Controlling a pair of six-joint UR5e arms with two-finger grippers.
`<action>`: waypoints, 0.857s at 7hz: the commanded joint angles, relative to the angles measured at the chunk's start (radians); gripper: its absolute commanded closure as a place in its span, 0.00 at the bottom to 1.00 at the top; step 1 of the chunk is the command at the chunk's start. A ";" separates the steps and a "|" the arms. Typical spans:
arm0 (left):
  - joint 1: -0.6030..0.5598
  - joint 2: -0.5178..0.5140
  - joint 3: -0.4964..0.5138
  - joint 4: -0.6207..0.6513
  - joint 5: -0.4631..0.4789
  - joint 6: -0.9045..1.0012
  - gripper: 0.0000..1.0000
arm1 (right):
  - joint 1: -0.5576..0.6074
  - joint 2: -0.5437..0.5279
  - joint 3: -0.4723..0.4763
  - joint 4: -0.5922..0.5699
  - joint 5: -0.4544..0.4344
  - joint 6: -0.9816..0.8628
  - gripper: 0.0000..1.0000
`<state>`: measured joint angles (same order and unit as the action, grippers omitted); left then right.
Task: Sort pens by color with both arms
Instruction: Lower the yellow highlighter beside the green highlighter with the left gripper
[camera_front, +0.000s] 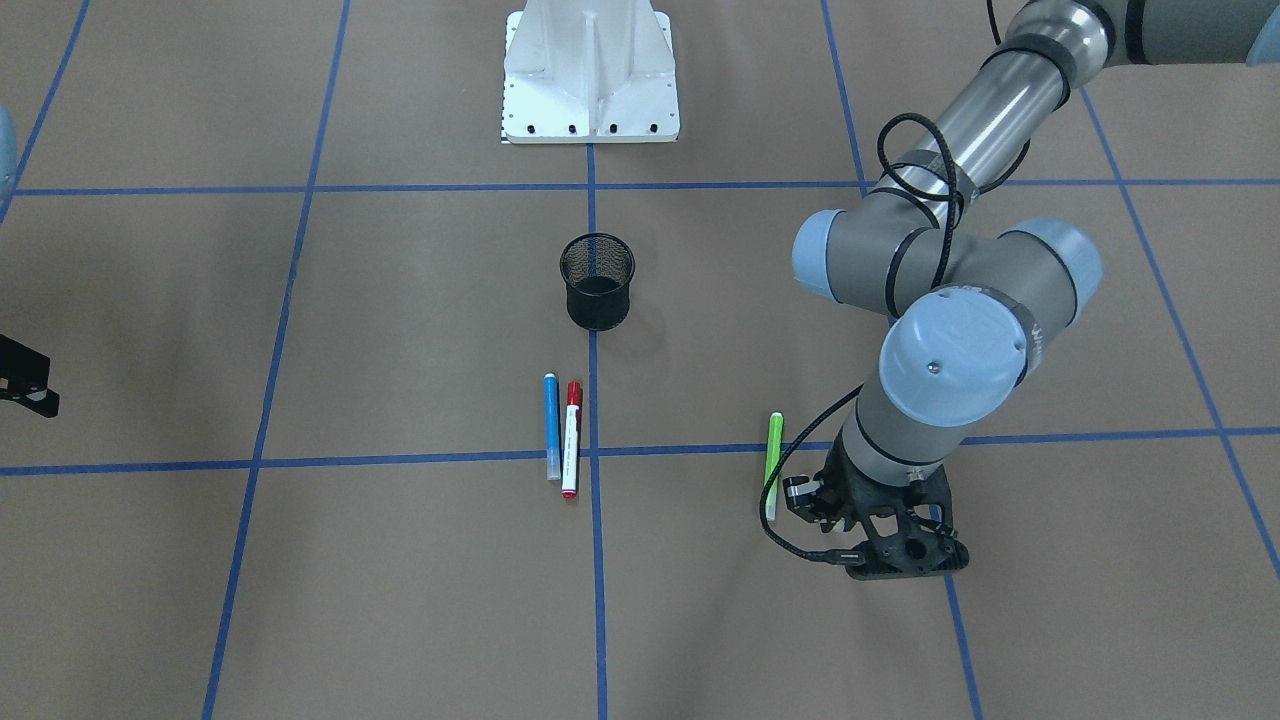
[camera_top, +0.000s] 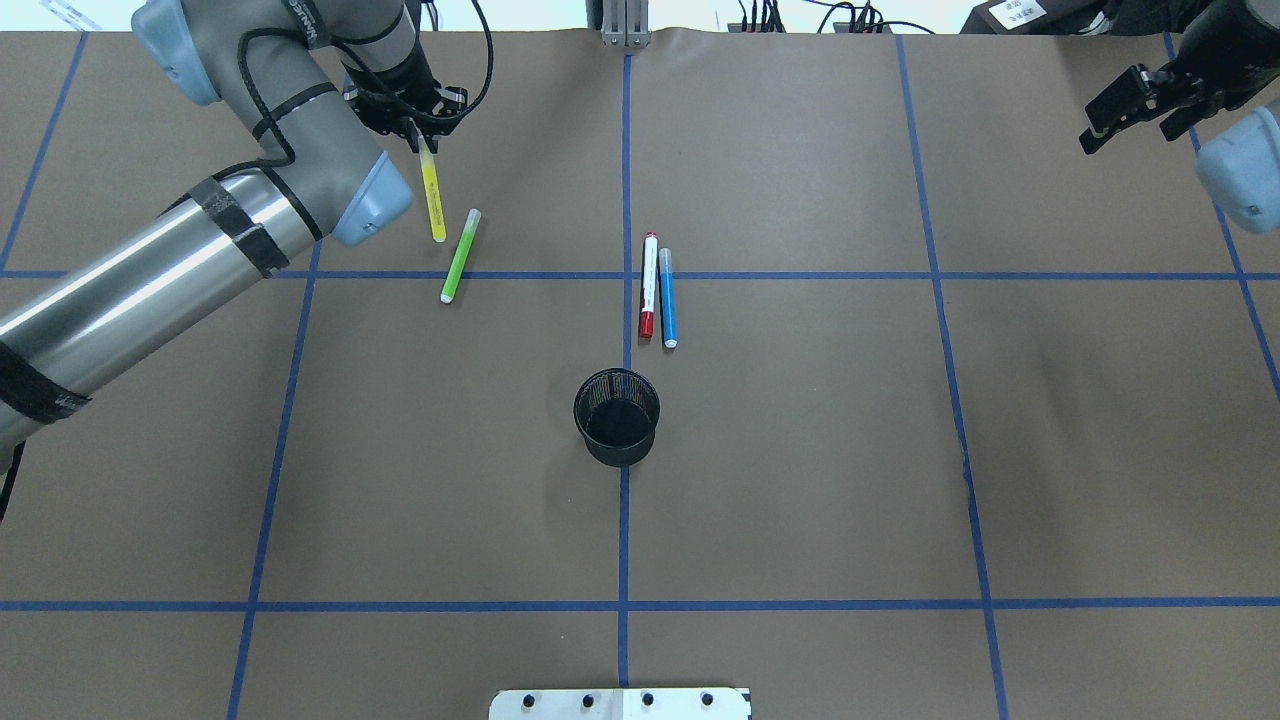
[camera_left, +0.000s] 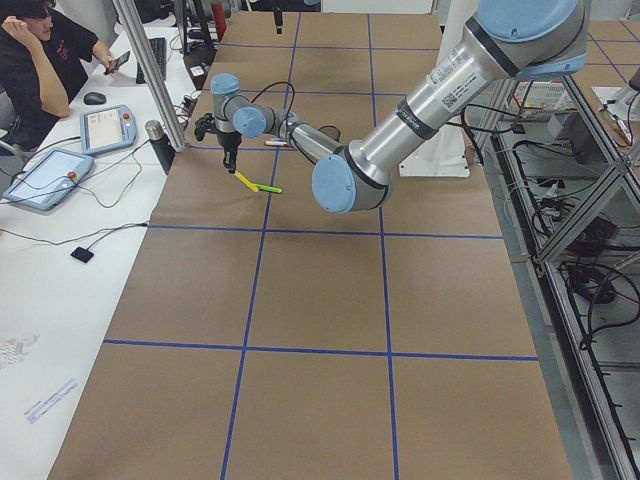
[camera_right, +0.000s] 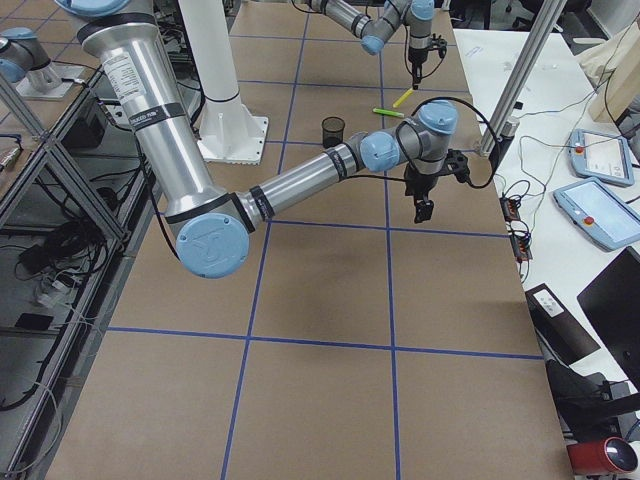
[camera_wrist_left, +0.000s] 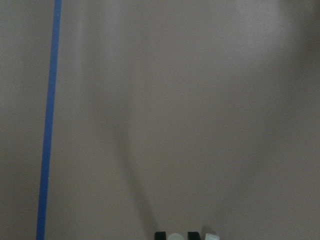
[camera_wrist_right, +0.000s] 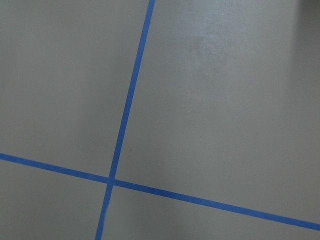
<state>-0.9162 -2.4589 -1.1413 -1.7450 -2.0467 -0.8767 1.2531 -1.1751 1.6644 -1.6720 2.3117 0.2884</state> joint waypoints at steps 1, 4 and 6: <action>0.013 0.006 -0.002 -0.002 0.002 -0.004 1.00 | -0.003 0.000 0.000 0.000 0.000 0.000 0.01; 0.040 -0.008 -0.008 -0.004 0.002 -0.047 1.00 | -0.007 0.000 -0.005 0.000 0.000 0.000 0.01; 0.049 -0.028 -0.014 -0.005 0.000 -0.080 1.00 | -0.007 0.000 -0.005 0.000 0.000 0.000 0.01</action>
<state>-0.8740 -2.4730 -1.1521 -1.7497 -2.0451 -0.9372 1.2459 -1.1750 1.6604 -1.6721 2.3117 0.2884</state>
